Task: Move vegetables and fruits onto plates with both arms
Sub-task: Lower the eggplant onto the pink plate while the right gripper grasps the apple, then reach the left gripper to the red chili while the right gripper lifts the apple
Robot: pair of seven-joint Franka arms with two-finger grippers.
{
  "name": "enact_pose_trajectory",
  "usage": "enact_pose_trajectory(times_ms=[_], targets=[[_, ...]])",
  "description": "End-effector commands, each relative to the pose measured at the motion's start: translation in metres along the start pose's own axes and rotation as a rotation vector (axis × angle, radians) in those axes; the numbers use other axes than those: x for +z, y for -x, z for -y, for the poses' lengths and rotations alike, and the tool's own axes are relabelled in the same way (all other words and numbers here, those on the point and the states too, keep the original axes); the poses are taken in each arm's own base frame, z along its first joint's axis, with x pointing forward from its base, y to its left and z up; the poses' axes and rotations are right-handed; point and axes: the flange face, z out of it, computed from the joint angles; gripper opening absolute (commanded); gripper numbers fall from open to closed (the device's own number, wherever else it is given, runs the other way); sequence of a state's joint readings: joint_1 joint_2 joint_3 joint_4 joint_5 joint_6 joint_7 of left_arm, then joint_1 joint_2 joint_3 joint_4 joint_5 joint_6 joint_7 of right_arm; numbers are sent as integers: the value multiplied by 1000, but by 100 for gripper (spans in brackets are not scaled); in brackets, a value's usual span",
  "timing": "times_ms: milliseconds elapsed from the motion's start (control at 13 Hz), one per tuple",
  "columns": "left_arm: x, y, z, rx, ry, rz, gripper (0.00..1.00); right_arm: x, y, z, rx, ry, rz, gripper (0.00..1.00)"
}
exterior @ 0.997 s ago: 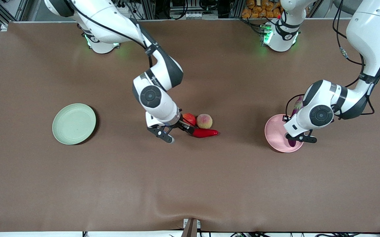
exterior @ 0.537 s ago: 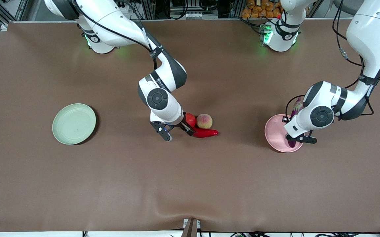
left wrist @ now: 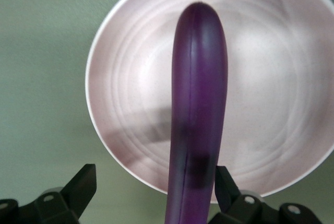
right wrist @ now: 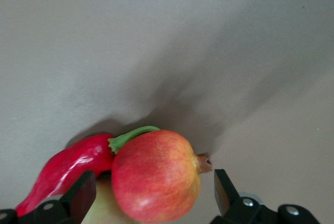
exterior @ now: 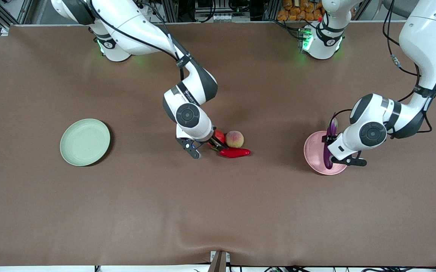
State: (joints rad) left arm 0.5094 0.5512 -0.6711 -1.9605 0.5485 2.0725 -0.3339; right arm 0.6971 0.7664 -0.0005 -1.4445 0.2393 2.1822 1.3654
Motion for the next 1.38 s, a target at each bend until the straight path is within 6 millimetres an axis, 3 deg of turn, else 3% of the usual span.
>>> enact_pose_trajectory(times_ms=[0,230,460,690,997,1074,1150,1304], targets=[[-30,-10,11,-30,-18,-50,100,8,7,3,14,4,9,100],[-72,-13,14,-59,-20,-97,100,7,6,5,16,0,10,100],[-117,-21,-7,-188,168,-85,100,11,6,8,16,-4,8,100],[-142,-30,-85,-397,244,-69,100,17,7,11,14,-16,7,100],[-146,-33,-193,-712,283,-18,100,21,11,13,5,-21,8,100],[-142,-38,-210,-772,290,-4,100,23,11,13,4,-18,8,100],[-136,-41,-229,-812,289,-1,100,23,11,13,-3,-19,7,59],[-112,-48,-262,-933,285,-39,100,21,6,13,-1,-20,7,18]])
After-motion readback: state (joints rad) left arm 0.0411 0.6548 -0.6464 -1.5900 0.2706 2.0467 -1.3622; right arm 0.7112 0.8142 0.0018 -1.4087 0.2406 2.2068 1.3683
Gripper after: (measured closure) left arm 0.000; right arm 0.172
